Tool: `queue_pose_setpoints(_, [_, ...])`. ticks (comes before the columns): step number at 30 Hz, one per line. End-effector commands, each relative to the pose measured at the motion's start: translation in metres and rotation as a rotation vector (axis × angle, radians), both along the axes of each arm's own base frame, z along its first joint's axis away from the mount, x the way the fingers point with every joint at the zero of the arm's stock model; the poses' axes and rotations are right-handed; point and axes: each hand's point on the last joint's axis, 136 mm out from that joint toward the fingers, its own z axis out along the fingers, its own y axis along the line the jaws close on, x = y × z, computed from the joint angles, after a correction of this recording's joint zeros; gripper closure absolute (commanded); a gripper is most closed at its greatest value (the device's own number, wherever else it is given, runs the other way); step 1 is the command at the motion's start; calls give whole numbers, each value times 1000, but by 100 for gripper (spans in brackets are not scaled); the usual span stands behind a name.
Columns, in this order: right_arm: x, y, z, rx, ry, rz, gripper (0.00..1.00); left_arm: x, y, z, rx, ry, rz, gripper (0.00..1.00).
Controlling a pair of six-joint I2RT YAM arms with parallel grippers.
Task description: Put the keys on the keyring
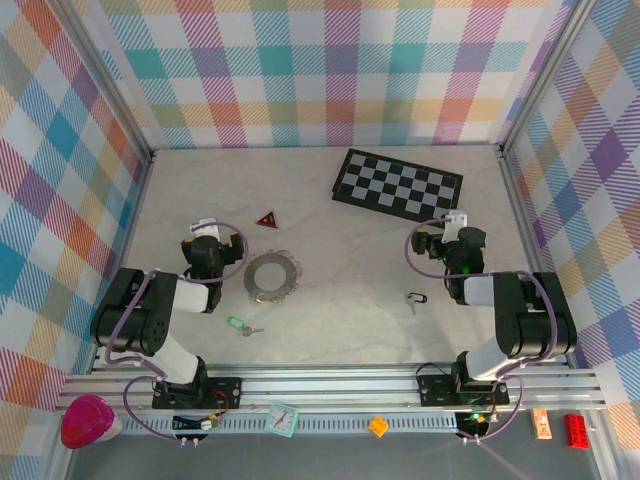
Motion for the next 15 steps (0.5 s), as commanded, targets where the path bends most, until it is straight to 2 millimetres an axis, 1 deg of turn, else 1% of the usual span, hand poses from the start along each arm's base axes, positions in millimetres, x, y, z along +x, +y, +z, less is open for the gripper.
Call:
queue_pose_setpoints(1, [4, 0, 3, 17, -10, 1, 1, 4, 3, 8, -17, -27, 11, 0])
queue_pose_setpoints(3, [3, -1, 4, 17, -13, 0, 1, 4, 2, 8, -19, -32, 6, 0])
queue_pose_setpoints(5, [4, -1, 9, 16, -9, -2, 1, 2, 0, 12, -19, -38, -10, 0])
queue_pose_setpoints(8, [3, -3, 24, 8, 7, -12, 1, -3, 3, 32, -15, -47, 1, 0])
queue_pose_setpoints(11, [-2, -6, 26, 6, 90, -32, 1, -6, 4, 55, -17, -36, 9, 0])
queue_pose_setpoints(14, [-11, -2, 36, 83, 120, -43, 1, -9, -1, 71, -24, -6, -21, 0])
queue_pose_setpoints(15, [-15, 2, 39, 115, 130, -38, 1, -11, -3, 73, -33, 10, -30, 0])
